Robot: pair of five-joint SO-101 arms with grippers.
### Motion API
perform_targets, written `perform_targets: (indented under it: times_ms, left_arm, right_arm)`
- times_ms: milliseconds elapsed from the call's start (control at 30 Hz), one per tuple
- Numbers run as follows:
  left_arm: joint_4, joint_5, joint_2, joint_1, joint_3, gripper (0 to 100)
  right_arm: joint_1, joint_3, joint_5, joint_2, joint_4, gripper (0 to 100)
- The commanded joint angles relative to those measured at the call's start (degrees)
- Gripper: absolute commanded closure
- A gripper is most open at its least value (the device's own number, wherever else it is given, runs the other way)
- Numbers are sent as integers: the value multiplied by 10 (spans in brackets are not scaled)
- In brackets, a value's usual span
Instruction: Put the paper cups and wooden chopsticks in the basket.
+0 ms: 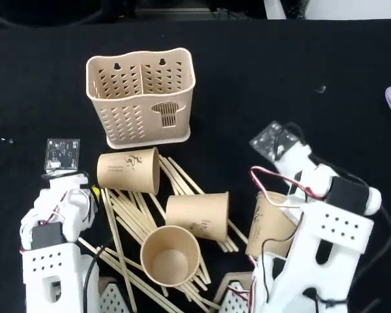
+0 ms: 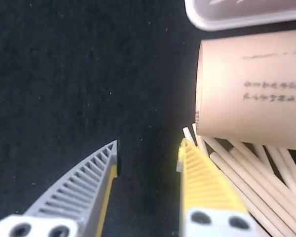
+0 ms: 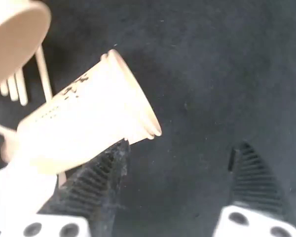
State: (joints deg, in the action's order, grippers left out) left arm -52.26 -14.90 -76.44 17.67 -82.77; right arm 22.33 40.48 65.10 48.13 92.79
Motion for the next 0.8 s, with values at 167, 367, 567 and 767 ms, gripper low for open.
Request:
perform_targets:
  times_ms: [167, 367, 567, 767]
  left_arm:
    - [15, 15, -12, 2, -29, 794]
    - [15, 15, -12, 6, -29, 794]
    - [16, 15, -12, 6, -29, 794]
    - [16, 15, -12, 6, -29, 794]
  right_arm:
    - [-11, 18, 97, -125, 8, 655]
    - [-7, -3, 207, -211, 85, 694]
    - [-4, -20, 212, -233, 84, 980]
    - [40, -68, 205, -198, 84, 987]
